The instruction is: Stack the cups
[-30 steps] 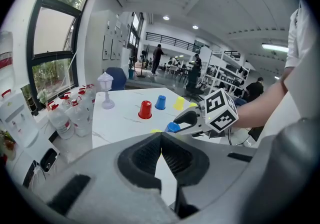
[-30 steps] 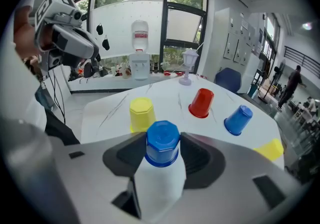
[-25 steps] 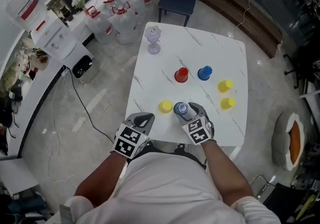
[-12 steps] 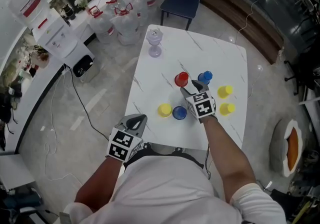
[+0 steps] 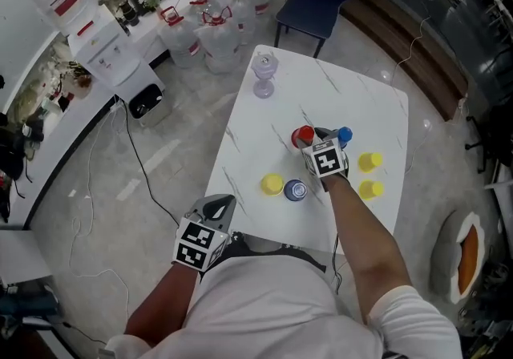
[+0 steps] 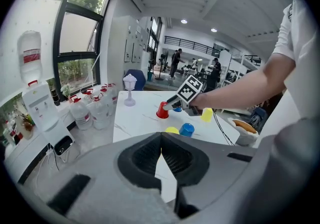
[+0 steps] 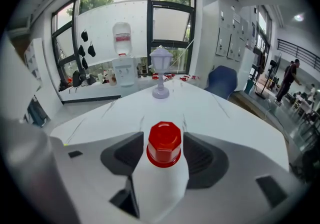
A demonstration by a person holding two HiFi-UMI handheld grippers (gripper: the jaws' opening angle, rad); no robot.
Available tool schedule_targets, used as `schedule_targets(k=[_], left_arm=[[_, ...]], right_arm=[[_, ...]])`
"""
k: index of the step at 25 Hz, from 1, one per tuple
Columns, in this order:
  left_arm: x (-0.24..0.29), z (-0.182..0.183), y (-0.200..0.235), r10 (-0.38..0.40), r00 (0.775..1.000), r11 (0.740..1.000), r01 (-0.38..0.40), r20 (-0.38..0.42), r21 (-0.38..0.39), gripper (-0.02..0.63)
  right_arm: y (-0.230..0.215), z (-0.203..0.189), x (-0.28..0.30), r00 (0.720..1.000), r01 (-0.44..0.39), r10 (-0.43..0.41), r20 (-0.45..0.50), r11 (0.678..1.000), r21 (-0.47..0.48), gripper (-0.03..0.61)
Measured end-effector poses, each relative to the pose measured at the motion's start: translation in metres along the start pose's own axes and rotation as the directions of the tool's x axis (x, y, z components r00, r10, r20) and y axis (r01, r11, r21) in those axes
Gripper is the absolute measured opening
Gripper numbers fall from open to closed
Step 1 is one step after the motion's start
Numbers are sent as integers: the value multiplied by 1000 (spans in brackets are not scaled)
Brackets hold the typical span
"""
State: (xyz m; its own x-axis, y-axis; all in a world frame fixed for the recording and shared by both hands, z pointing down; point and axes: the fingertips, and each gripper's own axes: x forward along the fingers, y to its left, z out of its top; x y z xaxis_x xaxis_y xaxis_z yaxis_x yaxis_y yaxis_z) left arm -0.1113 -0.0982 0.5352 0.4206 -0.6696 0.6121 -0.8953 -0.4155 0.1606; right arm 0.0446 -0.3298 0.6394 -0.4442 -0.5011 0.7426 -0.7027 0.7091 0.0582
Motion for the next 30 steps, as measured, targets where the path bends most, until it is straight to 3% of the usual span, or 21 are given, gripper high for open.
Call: schedule_targets(k=[7, 14, 22, 30], left_arm=[[8, 1, 3, -16, 1000, 1000, 16, -8, 4, 8], [24, 14, -7, -72, 997, 996, 72, -3, 47, 8], [42, 24, -23, -148, 989, 983, 148, -9, 111, 8], [53, 25, -44, -204, 979, 966, 206, -28, 154, 8]], right_arm=[[3, 5, -2, 1000, 12, -12, 21, 1000, -2, 213], [8, 10, -58, 993, 32, -37, 115, 998, 46, 213], [20, -46, -118, 990, 84, -92, 103, 993, 76, 213], [32, -119, -147, 992, 120, -125, 24, 982, 146, 213]])
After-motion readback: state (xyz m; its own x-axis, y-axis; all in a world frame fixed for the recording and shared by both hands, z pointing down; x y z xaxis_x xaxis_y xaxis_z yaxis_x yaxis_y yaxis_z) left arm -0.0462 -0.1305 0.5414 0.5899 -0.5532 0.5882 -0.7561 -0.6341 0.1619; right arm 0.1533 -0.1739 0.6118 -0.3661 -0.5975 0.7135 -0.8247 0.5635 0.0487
